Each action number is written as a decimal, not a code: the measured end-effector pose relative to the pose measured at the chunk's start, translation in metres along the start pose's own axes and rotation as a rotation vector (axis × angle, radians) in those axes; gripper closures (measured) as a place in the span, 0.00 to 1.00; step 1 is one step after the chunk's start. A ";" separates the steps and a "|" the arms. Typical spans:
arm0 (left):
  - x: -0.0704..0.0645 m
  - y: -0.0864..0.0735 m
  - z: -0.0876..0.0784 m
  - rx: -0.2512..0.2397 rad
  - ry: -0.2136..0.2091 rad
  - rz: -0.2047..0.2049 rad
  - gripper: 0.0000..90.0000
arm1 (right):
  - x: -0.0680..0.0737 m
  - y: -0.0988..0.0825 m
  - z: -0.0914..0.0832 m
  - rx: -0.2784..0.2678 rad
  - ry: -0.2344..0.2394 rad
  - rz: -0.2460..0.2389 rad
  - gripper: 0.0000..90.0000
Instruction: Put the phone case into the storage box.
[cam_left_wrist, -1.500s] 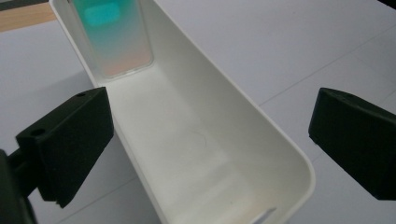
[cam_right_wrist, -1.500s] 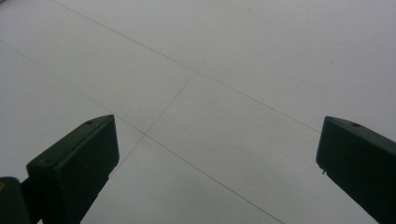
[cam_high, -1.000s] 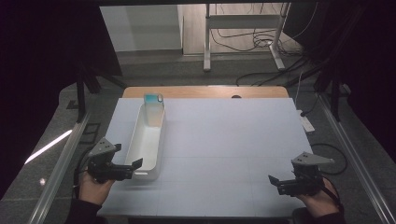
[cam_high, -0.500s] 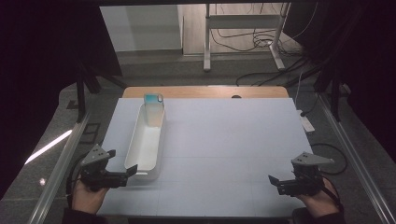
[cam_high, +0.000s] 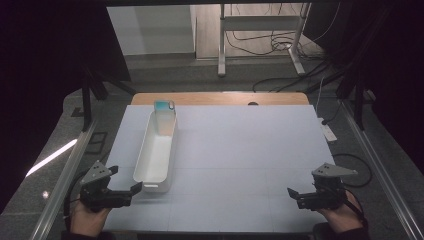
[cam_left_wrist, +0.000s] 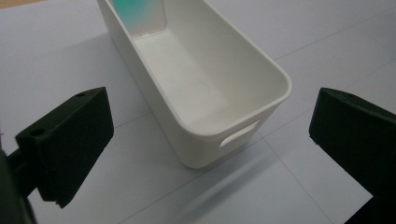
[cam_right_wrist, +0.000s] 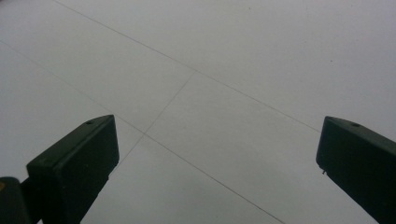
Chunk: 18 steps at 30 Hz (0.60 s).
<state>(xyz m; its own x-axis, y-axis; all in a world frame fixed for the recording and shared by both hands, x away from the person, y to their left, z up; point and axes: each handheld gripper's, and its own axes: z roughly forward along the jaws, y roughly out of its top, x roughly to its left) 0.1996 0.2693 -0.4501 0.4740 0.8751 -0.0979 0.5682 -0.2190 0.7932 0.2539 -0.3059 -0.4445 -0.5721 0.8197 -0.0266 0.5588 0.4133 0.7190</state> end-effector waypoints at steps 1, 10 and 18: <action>0.000 -0.001 -0.001 0.001 0.004 0.002 0.01 | 0.000 0.000 0.000 0.000 0.000 0.000 0.00; -0.002 -0.008 -0.007 0.009 0.018 0.008 0.01 | 0.000 0.000 0.000 0.001 -0.001 0.001 0.00; -0.001 -0.014 -0.011 0.015 0.020 0.009 0.01 | 0.000 0.000 0.000 0.002 -0.002 0.001 0.00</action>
<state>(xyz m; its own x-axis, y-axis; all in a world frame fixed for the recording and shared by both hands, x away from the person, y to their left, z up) 0.1838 0.2760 -0.4544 0.4656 0.8815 -0.0789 0.5740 -0.2329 0.7851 0.2540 -0.3057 -0.4445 -0.5700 0.8212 -0.0273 0.5608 0.4131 0.7175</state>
